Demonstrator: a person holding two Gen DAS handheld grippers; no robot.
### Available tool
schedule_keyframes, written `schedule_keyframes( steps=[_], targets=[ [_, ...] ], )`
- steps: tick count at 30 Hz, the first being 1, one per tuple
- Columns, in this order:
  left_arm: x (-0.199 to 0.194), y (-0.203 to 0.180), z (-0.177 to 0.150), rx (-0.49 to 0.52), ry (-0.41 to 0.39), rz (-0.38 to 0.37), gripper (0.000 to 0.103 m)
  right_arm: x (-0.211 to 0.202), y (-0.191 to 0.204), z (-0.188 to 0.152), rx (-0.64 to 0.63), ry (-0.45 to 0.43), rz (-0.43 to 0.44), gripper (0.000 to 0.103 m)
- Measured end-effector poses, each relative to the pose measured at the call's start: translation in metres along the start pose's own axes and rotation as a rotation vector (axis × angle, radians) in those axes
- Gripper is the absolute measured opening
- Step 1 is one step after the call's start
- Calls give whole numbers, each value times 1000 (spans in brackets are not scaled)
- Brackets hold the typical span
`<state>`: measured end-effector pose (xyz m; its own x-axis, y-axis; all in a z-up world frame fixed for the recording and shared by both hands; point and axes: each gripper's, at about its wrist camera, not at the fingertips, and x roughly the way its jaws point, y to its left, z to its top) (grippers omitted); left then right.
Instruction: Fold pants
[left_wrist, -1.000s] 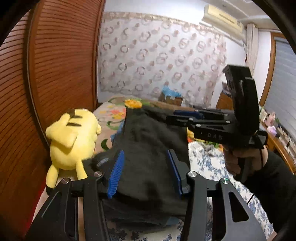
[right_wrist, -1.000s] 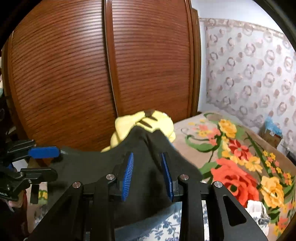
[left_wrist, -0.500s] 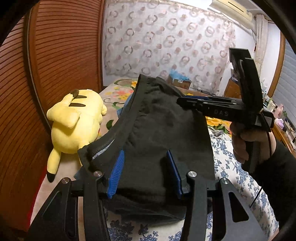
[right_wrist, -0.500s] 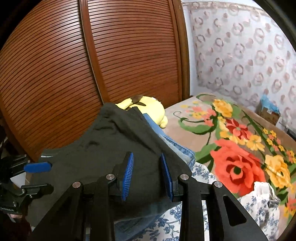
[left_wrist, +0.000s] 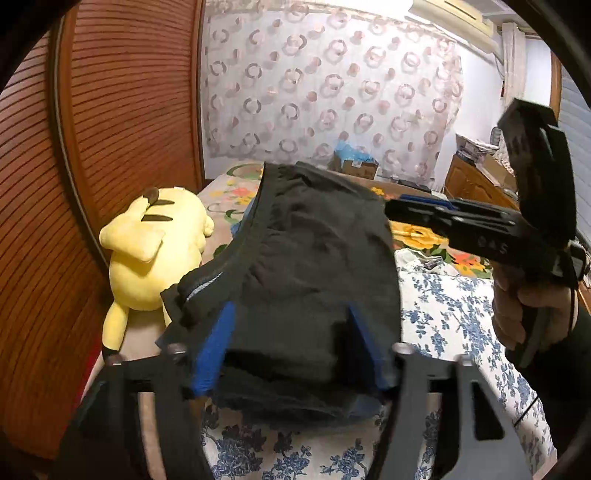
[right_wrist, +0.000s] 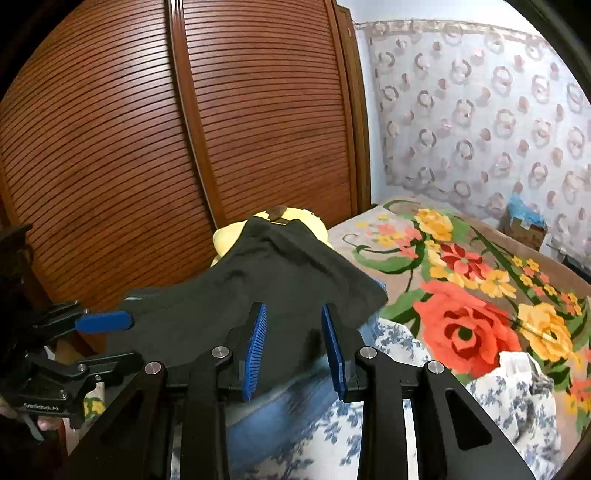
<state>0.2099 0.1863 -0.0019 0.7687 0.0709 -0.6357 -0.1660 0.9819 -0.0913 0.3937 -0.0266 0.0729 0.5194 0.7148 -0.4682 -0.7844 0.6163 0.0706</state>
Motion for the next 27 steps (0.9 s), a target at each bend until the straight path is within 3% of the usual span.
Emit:
schedule_keyframes(
  steps=[3, 10, 23, 26, 27],
  targets=[
    [-11, -7, -1, 19, -15, -26, 87, -19, 6, -8, 1, -8, -11, 32],
    [-33, -20, -7, 46, -50, -14, 87, -62, 26, -25, 10, -26, -61, 32],
    [-63, -31, -27, 48, -73, -66, 87, -122, 65, -56, 29, -57, -105, 33],
    [-68, -40, -34, 75, -74, -60, 68, -138, 72, -65, 33, -66, -125, 33],
    [-69, -42, -35, 80, -71, -65, 57, -143, 74, -67, 34, -68, -131, 33]
  ],
)
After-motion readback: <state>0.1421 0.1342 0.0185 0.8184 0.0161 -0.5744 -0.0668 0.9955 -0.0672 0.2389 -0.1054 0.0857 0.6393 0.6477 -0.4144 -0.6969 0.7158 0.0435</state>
